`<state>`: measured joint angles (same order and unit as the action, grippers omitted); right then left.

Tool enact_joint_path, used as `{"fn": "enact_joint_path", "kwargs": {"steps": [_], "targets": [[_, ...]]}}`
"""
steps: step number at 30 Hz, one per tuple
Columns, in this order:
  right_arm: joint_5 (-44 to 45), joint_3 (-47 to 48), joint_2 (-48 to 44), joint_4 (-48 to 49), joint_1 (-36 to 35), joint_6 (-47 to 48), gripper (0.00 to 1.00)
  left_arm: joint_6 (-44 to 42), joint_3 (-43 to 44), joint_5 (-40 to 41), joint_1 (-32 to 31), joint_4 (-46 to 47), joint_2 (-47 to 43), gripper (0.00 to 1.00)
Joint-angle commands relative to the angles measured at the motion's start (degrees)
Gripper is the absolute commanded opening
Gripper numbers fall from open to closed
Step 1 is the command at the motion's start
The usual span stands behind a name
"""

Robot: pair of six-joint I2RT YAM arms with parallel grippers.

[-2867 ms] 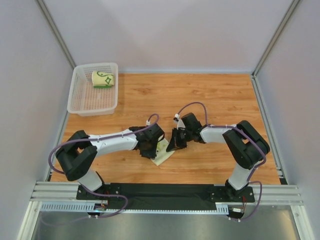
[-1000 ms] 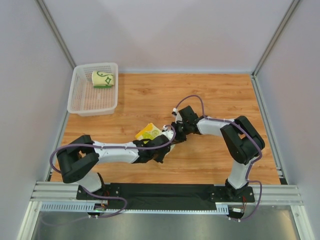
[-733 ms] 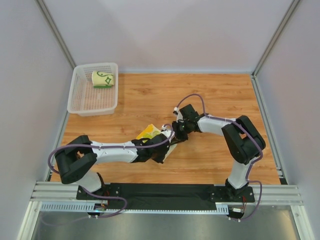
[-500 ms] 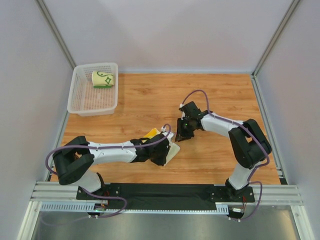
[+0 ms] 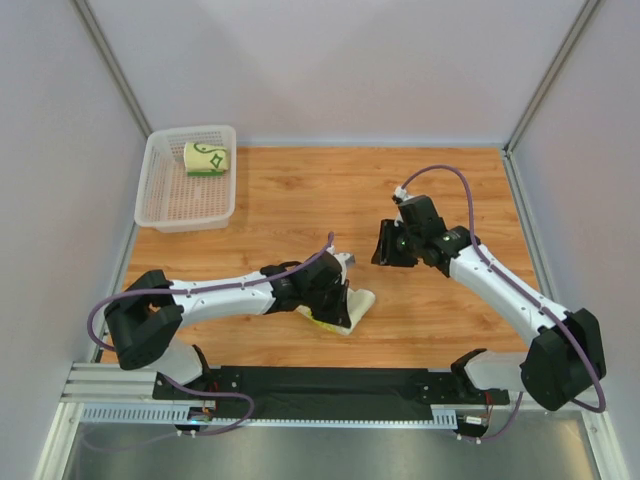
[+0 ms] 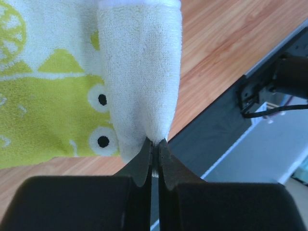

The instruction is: Roll the towels

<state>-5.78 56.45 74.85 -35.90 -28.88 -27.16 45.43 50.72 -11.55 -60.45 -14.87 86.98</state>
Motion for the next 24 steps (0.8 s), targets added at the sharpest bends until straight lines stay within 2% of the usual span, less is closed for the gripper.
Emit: {"fn": "enact_joint_path", "kwargs": {"steps": [1,2,7,11,18,24], "targets": [[-2.2,-1.2,-2.9,-2.1,0.0,-0.4,0.41,8.1,-0.3,-7.3,2.3,3.7,-0.7,0.0],[-2.7,-1.4,-3.2,-2.6,0.1,-0.4,0.41,9.5,-1.2,-8.2,3.4,6.8,-0.8,0.0],[-5.9,-2.3,-5.1,-2.9,0.1,-0.5,0.41,14.2,-5.3,-11.2,5.5,10.6,0.6,0.0],[-7.8,-3.7,-5.8,-2.1,0.1,-1.2,0.41,20.9,-10.5,-14.6,8.2,22.2,0.8,0.0],[-12.5,-6.3,-6.4,0.9,0.1,-2.4,0.41,26.0,-14.6,-13.5,11.3,24.3,-0.6,0.0],[-27.2,-13.9,-7.3,14.3,-0.1,-6.7,0.42,27.3,-17.7,-14.8,13.3,26.6,1.8,0.0]]}}
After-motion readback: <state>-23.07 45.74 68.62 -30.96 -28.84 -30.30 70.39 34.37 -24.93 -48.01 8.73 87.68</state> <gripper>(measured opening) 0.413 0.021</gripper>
